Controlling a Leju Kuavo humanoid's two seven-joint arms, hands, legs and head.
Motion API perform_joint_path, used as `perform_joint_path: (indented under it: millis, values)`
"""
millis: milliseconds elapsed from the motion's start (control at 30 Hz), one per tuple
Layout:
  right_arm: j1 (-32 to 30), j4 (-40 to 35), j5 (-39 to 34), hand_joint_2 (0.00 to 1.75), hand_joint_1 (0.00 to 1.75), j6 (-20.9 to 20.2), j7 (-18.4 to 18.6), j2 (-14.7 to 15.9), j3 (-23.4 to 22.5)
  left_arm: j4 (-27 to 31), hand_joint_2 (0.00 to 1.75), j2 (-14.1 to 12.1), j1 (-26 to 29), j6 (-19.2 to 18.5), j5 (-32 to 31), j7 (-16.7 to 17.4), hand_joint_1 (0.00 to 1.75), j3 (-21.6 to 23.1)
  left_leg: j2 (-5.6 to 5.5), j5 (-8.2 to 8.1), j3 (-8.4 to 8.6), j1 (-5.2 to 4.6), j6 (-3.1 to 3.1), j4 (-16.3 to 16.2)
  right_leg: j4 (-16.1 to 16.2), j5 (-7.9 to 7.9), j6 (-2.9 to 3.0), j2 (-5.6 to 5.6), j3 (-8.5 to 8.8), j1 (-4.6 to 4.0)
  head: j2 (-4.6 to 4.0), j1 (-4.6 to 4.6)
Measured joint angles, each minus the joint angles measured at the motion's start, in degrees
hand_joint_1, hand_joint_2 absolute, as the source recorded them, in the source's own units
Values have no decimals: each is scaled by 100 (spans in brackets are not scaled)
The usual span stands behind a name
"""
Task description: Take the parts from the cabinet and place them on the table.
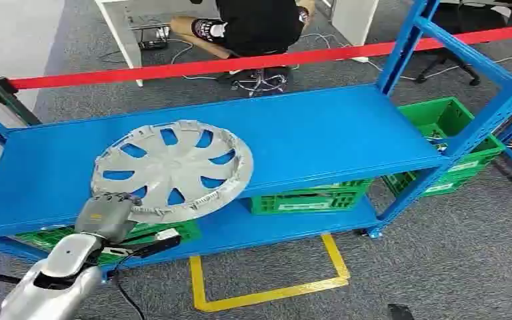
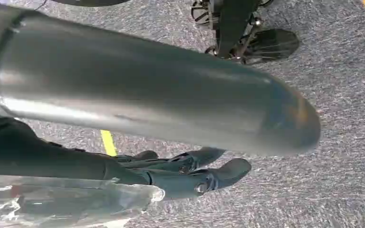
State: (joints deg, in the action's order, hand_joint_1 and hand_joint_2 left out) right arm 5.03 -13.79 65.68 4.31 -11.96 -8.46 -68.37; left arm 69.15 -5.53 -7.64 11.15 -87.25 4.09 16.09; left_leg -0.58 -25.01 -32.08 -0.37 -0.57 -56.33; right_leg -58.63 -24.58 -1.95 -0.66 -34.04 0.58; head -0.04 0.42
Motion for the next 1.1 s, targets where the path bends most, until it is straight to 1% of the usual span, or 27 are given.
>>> perform_joint_path:
  millis: [100, 133, 167, 200, 367, 500, 567, 633, 733, 767, 867, 967, 1033, 1100]
  values:
    - [-3, 0, 24, 0, 0, 0, 2, 0, 33, 31, 175, 22, -5, 37, -24, 9, 159, -2, 0, 0, 0, 0, 0, 0, 0, 0, 0, 0, 0, 0, 0, 0]
    - [-2, 0, 26, 0, 0, 0, 4, 0, 37, 39, 175, 26, -10, 48, -24, 11, 168, -4, 0, 0, 0, 0, 0, 0, 0, 0, 0, 0, 0, 0, 0, 0]
    - [-2, 2, 26, 0, 0, 0, 4, 0, 42, 46, 175, 33, -14, 48, -24, 20, 169, -4, 0, 0, 0, 0, 0, 0, 0, 0, 0, 0, 0, 0, 0, 2]
    - [-2, 2, 26, 0, 0, 0, 4, 0, 48, 50, 175, 35, -15, 50, -24, 22, 175, -7, 0, 0, 0, 0, 0, 0, 0, 0, 0, 0, 0, 0, 0, 0]
    - [-4, 2, 35, 0, 0, 0, 4, 0, 85, 112, 175, 48, -23, 125, -55, 70, 175, -22, 0, 0, 0, 0, 0, 0, 0, 0, 0, 0, 0, 0, 0, 0]
    - [-5, 2, 39, 0, 0, 4, -2, 0, 94, 232, 175, 50, -22, 328, -241, 311, 175, -13, 0, 0, 0, 0, 0, 0, 0, 0, 0, 0, -1, 0, -2, 2]
    - [-6, 2, 33, 0, 0, 15, -17, 0, 94, 349, 175, 5, -23, 435, -258, 598, 175, 58, 1, 1, 0, 0, -1, -1, 0, 3, 0, -3, -5, 0, 0, 2]
    - [-16, 2, 28, 0, 0, 59, -46, 0, 94, 512, 175, -125, -34, 498, -267, 954, 175, 228, 3, 1, -3, 0, -1, -1, 0, 5, 2, -8, -11, 0, 0, 0]
    - [-28, 2, 20, 0, 0, 72, -63, 0, 94, 708, 175, -306, -75, 573, -269, 1200, 175, 387, 2, 1, -6, 0, -1, -2, 0, 5, 2, -4, -13, -1, 0, 0]
    - [-29, 2, 15, 0, 0, 77, -70, 0, 94, 770, 175, -372, -100, 630, -269, 1352, 175, 466, 2, 3, -8, 1, -2, -2, 0, 5, 2, -2, -15, -2, 0, 0]
    - [-31, 2, 11, 0, 0, 96, -81, 0, 94, 996, 175, -667, -225, 804, -269, 1904, 175, 868, 2, 3, -13, 1, -3, -2, 0, 5, 2, -3, -20, -2, -2, -2]
    - [-37, 2, 4, 0, 0, 111, -90, 0, 94, 1298, 175, -1021, -476, 839, -269, 2442, 175, 1330, 2, 4, -18, 1, -3, -3, 0, 5, 2, -6, -24, -2, 0, 2]
    - [-44, 2, 7, 0, 0, 136, -96, 0, 94, 1511, 175, -1334, -668, 872, -269, 2864, 175, 1692, 5, 3, -18, 1, -3, -4, 0, 6, 2, -9, -24, -1, -2, 0]
    - [-58, 4, 9, 0, 0, 168, -96, 0, 94, 1721, 175, -1587, -872, 892, -269, 3205, 175, 2022, 4, 4, -19, 1, -3, -5, 0, 6, 2, -6, -25, -2, -2, 0]
